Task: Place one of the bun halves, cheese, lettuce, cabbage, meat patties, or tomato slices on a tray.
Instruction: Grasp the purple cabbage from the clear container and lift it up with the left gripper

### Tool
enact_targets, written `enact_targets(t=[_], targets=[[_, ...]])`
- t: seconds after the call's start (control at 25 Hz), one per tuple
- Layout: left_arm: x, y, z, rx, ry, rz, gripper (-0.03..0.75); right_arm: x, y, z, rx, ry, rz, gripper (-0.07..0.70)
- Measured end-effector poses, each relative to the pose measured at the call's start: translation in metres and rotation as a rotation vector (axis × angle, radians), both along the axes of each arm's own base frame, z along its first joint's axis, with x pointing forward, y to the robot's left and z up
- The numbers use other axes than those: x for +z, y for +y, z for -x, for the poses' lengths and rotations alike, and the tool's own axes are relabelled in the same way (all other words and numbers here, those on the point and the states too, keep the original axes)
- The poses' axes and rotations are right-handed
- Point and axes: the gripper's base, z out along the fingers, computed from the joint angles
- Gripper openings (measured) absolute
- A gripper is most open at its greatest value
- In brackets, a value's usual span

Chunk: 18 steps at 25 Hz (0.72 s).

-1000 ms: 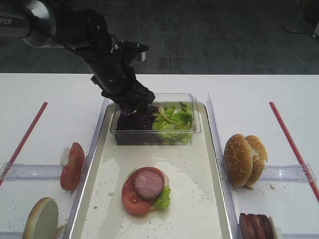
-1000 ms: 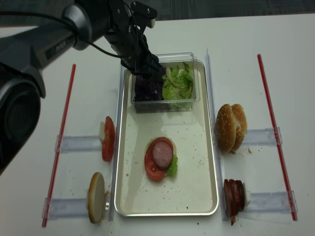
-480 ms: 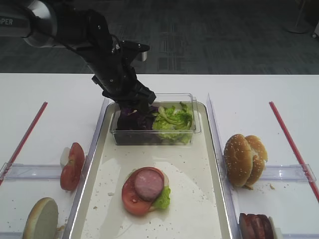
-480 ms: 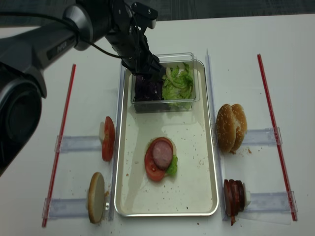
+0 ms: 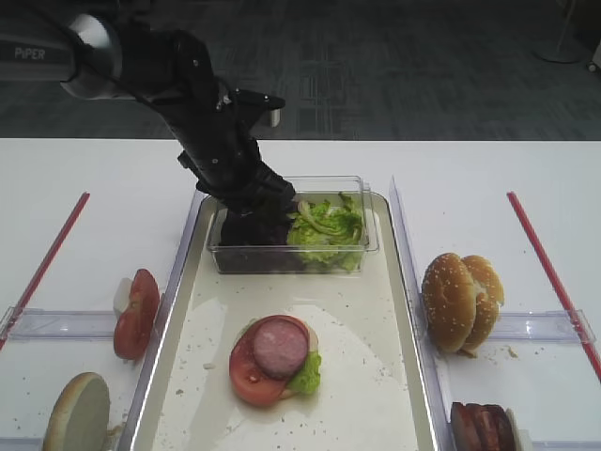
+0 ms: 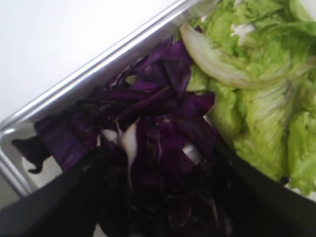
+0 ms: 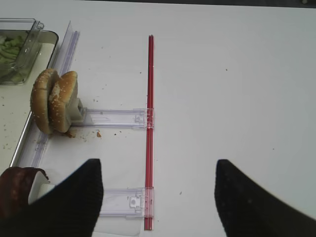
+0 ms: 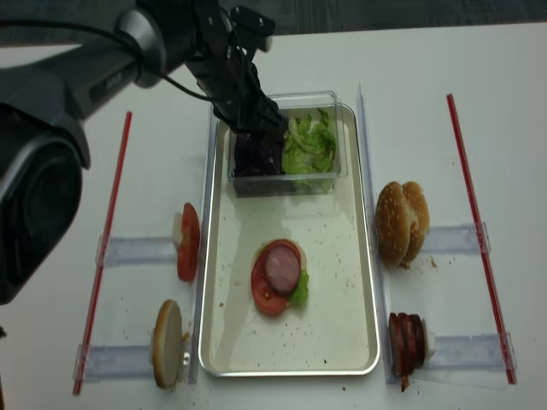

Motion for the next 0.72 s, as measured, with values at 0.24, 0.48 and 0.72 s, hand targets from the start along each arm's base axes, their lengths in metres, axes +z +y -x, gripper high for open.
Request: enact_targets(t=[0.24, 0.48, 0.72], targets=[[-0.012, -0.001, -0.003, 0.001, 0.015, -0.006, 0.4, 0.0, 0.0, 0.0, 0.002, 0.0, 0.003, 0.508], [-0.02, -0.004, -0.006, 0.005, 0.014, 0.001, 0.396, 0.0, 0.0, 0.0, 0.002, 0.0, 0.003, 0.508], [-0.021, -0.004, -0.007, 0.004, 0.004, 0.002, 0.365, 0.0, 0.0, 0.0, 0.002, 0.0, 0.003, 0.508]])
